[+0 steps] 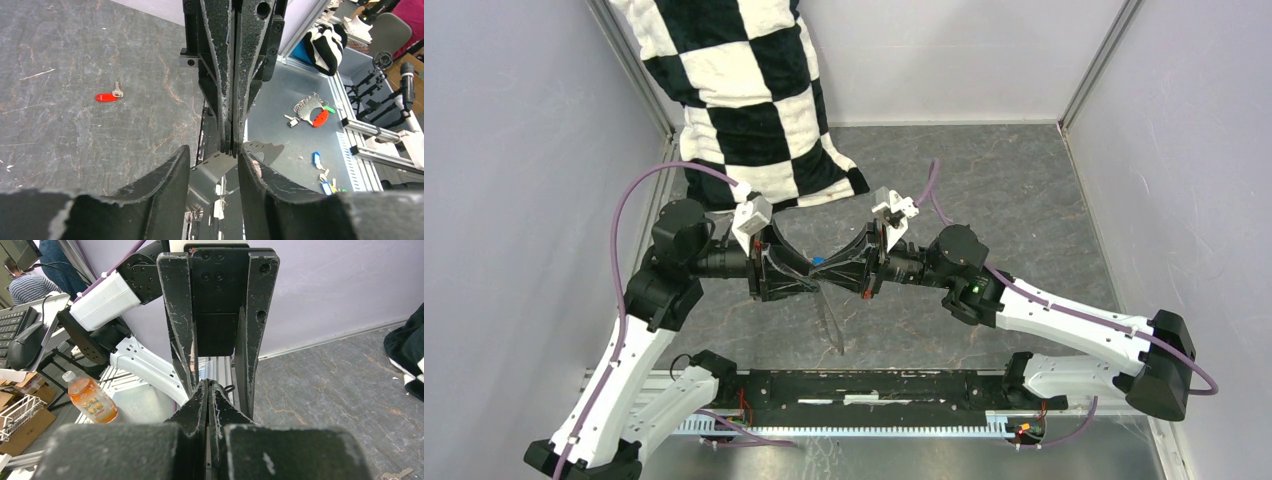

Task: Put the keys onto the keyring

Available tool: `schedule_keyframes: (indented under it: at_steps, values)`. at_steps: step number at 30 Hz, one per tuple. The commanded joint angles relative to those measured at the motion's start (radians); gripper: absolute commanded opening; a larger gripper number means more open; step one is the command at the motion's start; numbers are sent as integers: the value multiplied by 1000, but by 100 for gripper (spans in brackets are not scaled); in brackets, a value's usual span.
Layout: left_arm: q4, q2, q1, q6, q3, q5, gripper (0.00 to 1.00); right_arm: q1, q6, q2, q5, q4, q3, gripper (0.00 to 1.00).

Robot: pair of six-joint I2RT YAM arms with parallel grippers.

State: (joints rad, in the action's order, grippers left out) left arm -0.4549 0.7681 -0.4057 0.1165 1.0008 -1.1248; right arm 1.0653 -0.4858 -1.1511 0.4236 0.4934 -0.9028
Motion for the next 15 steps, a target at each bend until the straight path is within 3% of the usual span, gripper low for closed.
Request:
schedule_keyframes:
  at_steps: [1,4,13,15]
  values:
    - [27,-7,-4,47,22,68,43,6,-17,23,-6,79,-28,0]
    - [-3,15,-3,66,56,91,44,6,-23,29,-12,86,-21,0]
    - [10,-12,-4,199,69,157,75,6,-36,37,-34,111,-6,0]
    - [4,-12,-3,204,71,159,78,7,-37,39,-42,114,-1,0]
